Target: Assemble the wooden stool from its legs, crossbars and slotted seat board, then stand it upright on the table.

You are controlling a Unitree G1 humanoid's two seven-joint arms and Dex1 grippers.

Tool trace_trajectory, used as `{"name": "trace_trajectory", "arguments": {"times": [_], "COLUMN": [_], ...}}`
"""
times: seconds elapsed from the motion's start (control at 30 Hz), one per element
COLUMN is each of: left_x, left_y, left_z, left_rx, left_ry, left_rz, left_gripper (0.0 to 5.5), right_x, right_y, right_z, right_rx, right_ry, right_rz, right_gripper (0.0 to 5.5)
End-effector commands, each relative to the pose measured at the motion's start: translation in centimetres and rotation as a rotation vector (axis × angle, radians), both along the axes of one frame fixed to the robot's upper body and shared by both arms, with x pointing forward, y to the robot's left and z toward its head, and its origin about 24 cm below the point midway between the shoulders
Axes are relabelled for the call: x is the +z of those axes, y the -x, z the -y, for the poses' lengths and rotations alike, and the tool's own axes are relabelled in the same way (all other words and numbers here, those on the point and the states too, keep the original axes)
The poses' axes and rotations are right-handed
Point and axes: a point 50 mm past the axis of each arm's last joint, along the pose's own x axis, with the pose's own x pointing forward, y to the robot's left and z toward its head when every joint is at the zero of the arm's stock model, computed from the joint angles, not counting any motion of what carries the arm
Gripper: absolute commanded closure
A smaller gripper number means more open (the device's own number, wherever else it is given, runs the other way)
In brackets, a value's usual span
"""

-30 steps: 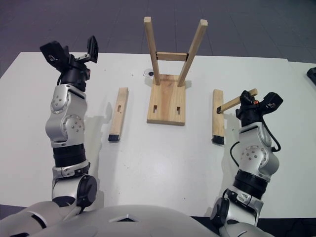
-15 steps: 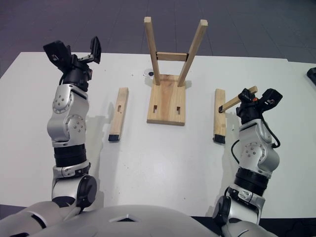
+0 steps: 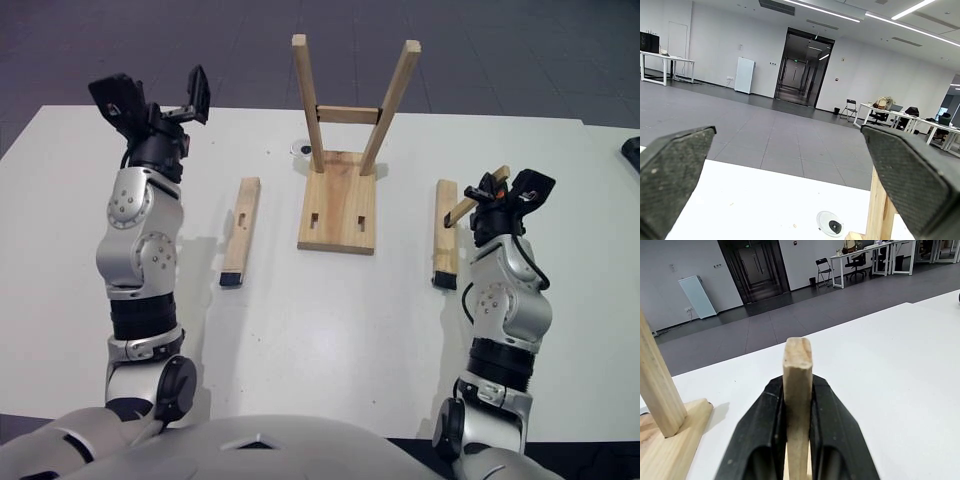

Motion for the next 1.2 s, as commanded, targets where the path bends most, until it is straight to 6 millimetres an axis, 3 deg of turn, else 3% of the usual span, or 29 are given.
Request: {"name": "trace_trajectory", "arguments": {"times": [0.03, 0.2, 0.33, 0.43, 0.6, 0.67, 0.93, 0.97, 1.2], "left_x": [1.3, 1.5, 1.5, 1.4, 1.3, 1.2, 2.5, 2.5, 2.5], "left_y": [0.2, 0.4, 0.4, 0.4, 0.7, 0.7, 0.3, 0.2, -0.1], "left_z": [0.4, 0.3, 0.6, 0.6, 0.5, 0.6, 1.0, 1.0, 1.1], "left_rx": [-0.007, 0.005, 0.007, 0.005, -0.001, -0.006, -0.027, -0.025, -0.017], "left_ry": [-0.016, -0.016, -0.016, -0.015, -0.028, -0.033, -0.032, -0.03, -0.014], "left_rz": [0.034, 0.038, 0.038, 0.033, 0.013, 0.003, 0.041, 0.043, 0.054], "left_gripper": [0.1, 0.1, 0.1, 0.1, 0.1, 0.1, 0.1, 0.1, 0.1], "right_x": [-4.2, -5.6, -8.9, -12.0, -12.8, -12.3, -5.9, -5.5, -3.5], "right_y": [1.3, 2.1, 3.2, 5.1, 6.3, 6.4, 2.2, 1.9, 0.5], "right_z": [-0.7, -1.6, -2.3, -2.0, -2.6, -2.5, -3.3, -3.4, -3.8], "right_rx": [0.004, 0.019, 0.05, -0.008, -0.01, -0.02, 0.033, 0.036, 0.065], "right_ry": [-0.001, 0.032, 0.06, -0.033, -0.026, -0.018, 0.068, 0.07, 0.114], "right_rz": [-0.203, -0.258, -0.378, -0.49, -0.528, -0.503, -0.203, -0.188, -0.133], "right_gripper": [5.09, 5.09, 5.09, 5.09, 5.09, 5.09, 5.09, 4.73, 3.73]}}
